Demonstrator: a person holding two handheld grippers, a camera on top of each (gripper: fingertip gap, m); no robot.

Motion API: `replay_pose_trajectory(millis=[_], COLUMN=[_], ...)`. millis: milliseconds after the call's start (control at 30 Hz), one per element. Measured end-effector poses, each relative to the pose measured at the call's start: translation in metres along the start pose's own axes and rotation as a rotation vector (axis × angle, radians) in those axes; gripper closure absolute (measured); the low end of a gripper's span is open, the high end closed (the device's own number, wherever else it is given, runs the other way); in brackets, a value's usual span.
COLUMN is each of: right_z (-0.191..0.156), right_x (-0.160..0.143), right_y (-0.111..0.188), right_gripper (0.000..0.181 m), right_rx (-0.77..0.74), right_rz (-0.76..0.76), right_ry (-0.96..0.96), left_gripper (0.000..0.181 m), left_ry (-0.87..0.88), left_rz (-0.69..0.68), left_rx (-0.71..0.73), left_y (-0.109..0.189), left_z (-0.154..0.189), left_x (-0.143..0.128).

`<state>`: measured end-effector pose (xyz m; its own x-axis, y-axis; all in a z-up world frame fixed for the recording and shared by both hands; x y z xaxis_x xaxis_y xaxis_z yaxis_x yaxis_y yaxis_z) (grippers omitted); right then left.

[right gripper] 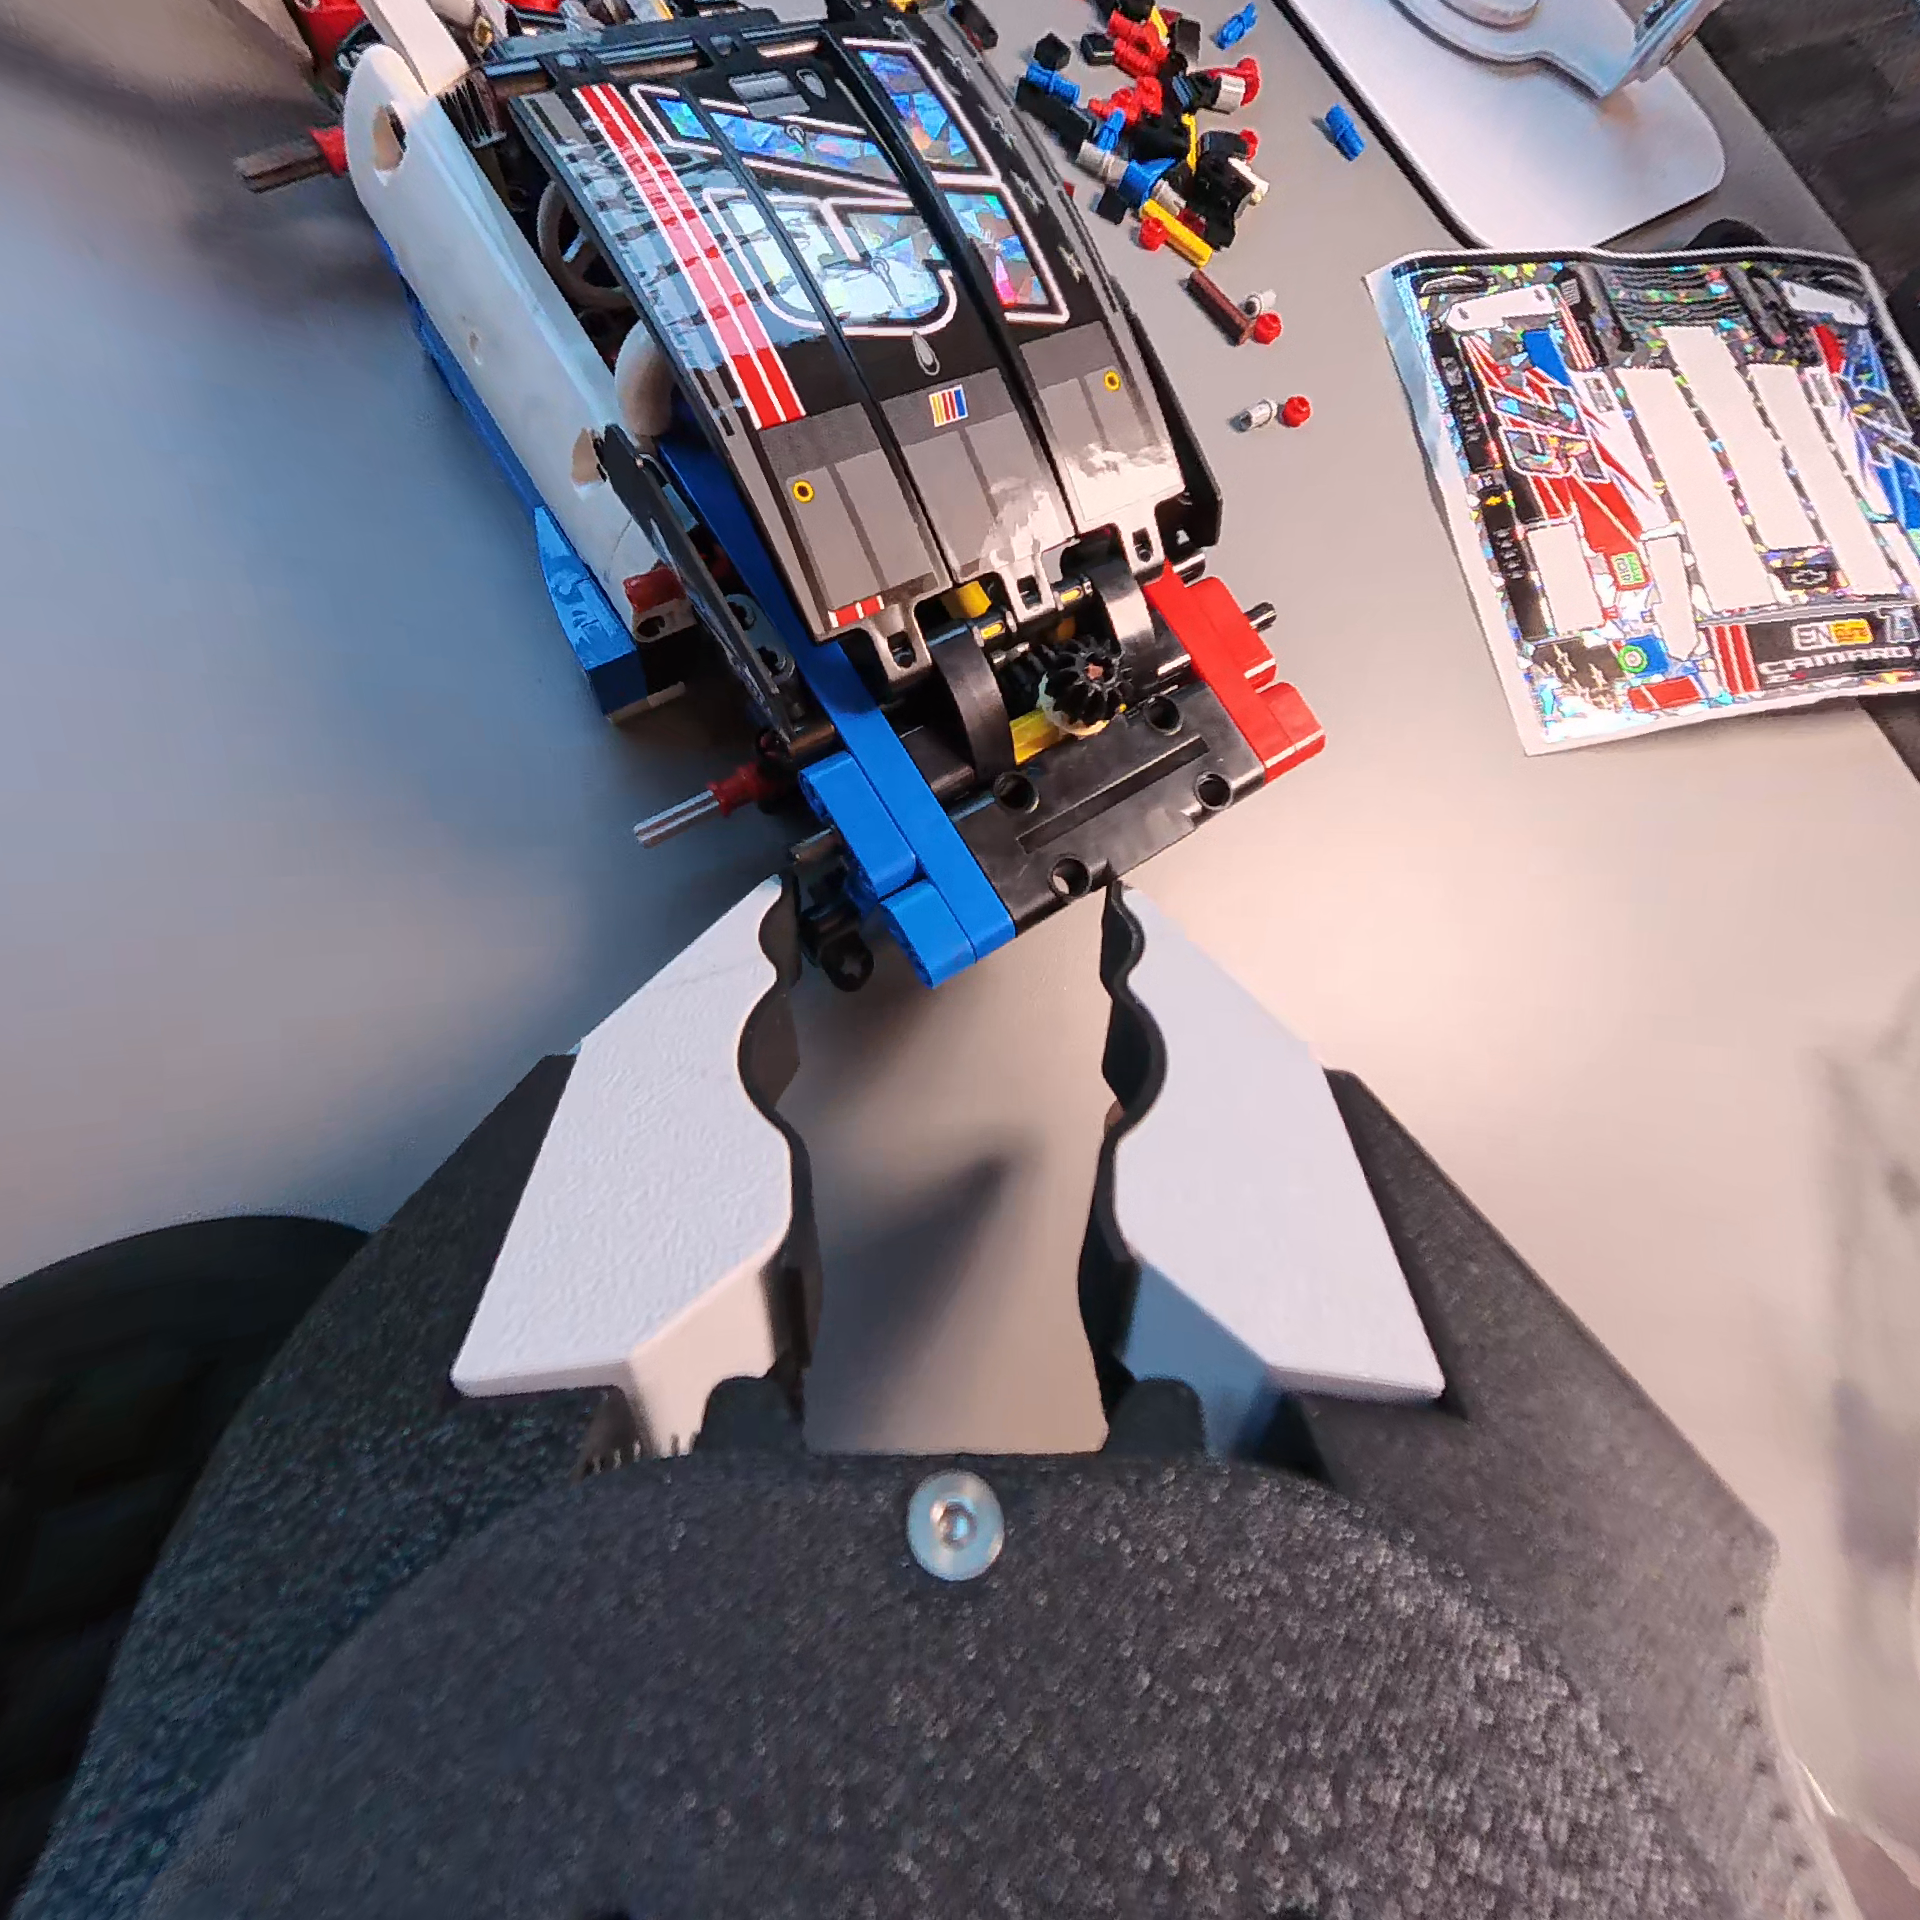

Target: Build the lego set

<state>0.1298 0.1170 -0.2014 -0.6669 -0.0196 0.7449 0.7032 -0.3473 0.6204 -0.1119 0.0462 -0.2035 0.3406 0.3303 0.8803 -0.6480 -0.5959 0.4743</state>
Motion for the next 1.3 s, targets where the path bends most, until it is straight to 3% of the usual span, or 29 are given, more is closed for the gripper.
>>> replay_pose_trajectory(millis=[667, 967, 1300], right_z=[0.014, 0.017, 0.017], right_x=[0.010, 0.012, 0.012], right_y=[-0.022, -0.018, -0.016], right_gripper=[0.132, 0.133, 0.134], right_rx=[0.026, 0.079, 0.041], right_rz=[0.102, 0.224, 0.229], right_ry=[-0.011, -0.069, -0.051], left_gripper=[0.133, 0.137, 0.138], left_ry=[0.043, 0.104, 0.067], left_rz=[0.006, 0.131, 0.142], left_rx=[0.093, 0.064, 0.073], left_y=[0.003, 0.019, 0.016], left_z=[-0.013, -0.019, -0.015], left_x=[-0.001, 0.006, 0.009])
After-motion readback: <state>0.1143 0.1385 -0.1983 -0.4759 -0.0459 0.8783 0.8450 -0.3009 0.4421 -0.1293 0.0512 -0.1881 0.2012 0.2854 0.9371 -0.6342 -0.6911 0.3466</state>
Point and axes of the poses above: each gripper's, where its closed fingertips meet, y back along the fingers, x out of its top, z = x × y across the jaws, the point moved 4 cm from there along y, back along the fingers, and after that the axes turned 4 degrees about z, right-handed, at the moved point
